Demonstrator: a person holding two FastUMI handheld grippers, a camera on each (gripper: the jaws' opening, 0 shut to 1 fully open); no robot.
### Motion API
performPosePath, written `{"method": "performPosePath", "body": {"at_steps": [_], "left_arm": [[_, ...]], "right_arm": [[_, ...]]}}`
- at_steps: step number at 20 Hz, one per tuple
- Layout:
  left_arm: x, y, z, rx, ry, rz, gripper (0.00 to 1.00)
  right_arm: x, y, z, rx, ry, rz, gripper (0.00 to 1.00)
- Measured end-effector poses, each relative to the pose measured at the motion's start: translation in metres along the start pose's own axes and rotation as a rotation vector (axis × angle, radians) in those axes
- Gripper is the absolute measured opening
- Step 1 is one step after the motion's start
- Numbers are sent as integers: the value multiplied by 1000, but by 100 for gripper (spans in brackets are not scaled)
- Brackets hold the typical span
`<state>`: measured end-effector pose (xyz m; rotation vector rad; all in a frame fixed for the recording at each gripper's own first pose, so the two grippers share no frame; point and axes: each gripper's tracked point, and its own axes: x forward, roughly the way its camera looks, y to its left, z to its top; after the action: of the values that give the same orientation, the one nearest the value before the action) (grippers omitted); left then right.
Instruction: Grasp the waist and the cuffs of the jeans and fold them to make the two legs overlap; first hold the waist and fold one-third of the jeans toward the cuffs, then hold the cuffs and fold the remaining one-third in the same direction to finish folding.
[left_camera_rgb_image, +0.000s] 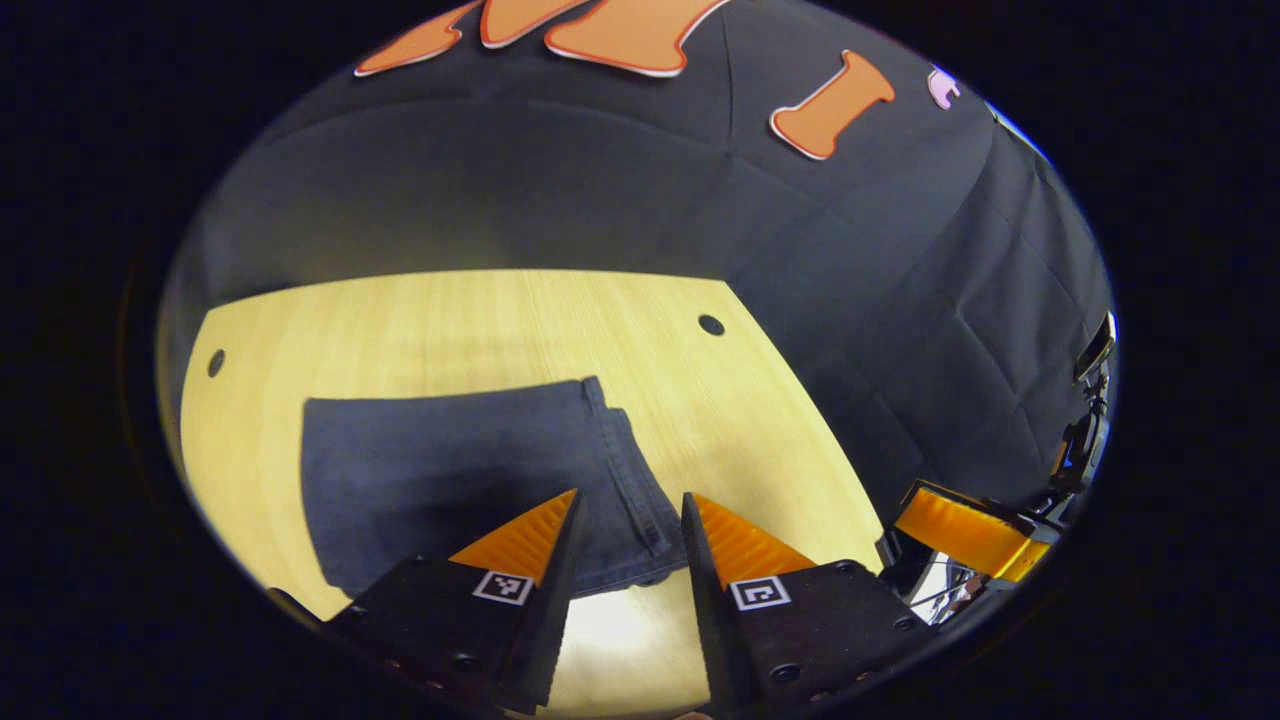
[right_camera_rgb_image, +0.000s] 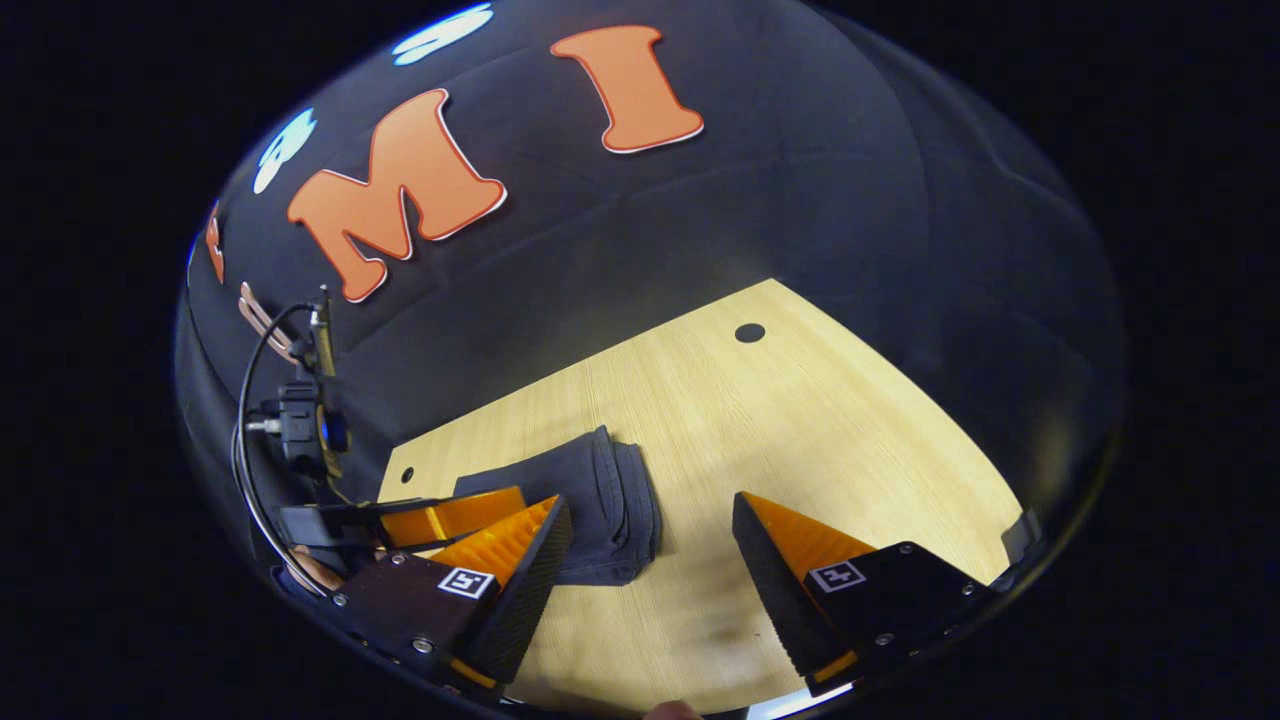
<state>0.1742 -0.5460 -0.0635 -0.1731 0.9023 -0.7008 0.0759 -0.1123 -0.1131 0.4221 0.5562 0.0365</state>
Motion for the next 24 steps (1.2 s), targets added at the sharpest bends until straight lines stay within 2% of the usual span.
{"method": "performPosePath", "body": {"at_steps": [4, 7, 9, 12, 18, 24], "left_arm": [[-59, 27, 26, 77, -142, 100, 90], [-107, 39, 48, 126, -278, 166, 92], [-133, 42, 58, 144, -409, 161, 95], [-184, 66, 66, 162, -566, 265, 100], [-243, 64, 77, 183, -723, 428, 98], [-305, 56, 72, 237, -916, 482, 96]], "right_arm": [[-7, 29, 22, -101, -100, 10, 98], [-17, 58, 41, -185, -198, 28, 98], [-29, 75, 50, -245, -271, 46, 98], [-44, 99, 58, -320, -384, 69, 98], [-51, 148, 61, -430, -498, 138, 97], [-74, 167, 59, -450, -585, 173, 98]]}}
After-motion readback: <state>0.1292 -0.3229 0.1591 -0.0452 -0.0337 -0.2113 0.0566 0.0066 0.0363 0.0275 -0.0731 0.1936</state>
